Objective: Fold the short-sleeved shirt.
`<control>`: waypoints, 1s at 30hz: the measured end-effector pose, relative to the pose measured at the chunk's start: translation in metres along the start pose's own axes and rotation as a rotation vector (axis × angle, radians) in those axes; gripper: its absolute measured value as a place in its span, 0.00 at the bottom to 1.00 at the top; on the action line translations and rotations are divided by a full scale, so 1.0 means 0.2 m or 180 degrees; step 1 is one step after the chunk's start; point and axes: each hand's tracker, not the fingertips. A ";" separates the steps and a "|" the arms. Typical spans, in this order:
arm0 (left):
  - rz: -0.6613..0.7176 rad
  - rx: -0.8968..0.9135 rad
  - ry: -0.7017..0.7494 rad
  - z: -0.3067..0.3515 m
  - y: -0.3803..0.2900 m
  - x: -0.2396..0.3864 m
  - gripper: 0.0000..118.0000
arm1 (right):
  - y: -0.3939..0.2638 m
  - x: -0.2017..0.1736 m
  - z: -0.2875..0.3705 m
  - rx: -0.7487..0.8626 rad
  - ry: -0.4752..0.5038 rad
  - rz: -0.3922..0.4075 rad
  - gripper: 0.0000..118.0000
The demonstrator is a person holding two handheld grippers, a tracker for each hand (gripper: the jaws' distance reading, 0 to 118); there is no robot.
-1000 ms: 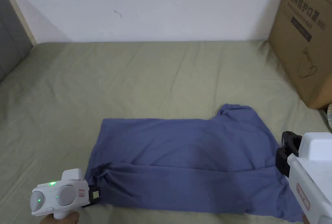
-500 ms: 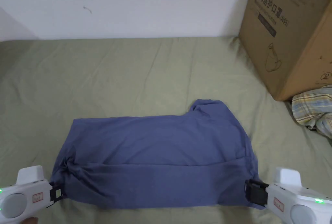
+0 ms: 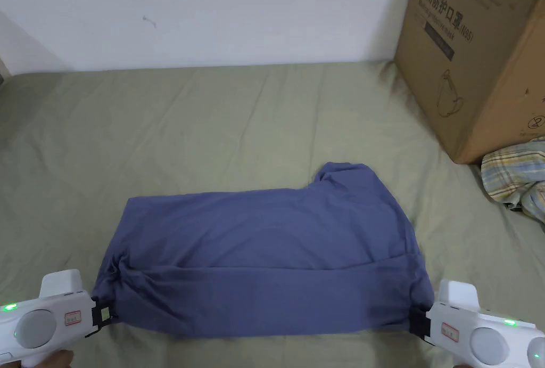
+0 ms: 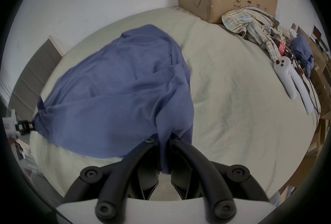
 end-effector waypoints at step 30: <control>0.0252 -0.0301 0.0173 0.21 -0.35 -0.04 0.68 | -0.23 -0.04 0.43 0.0272 -0.0495 0.0123 0.65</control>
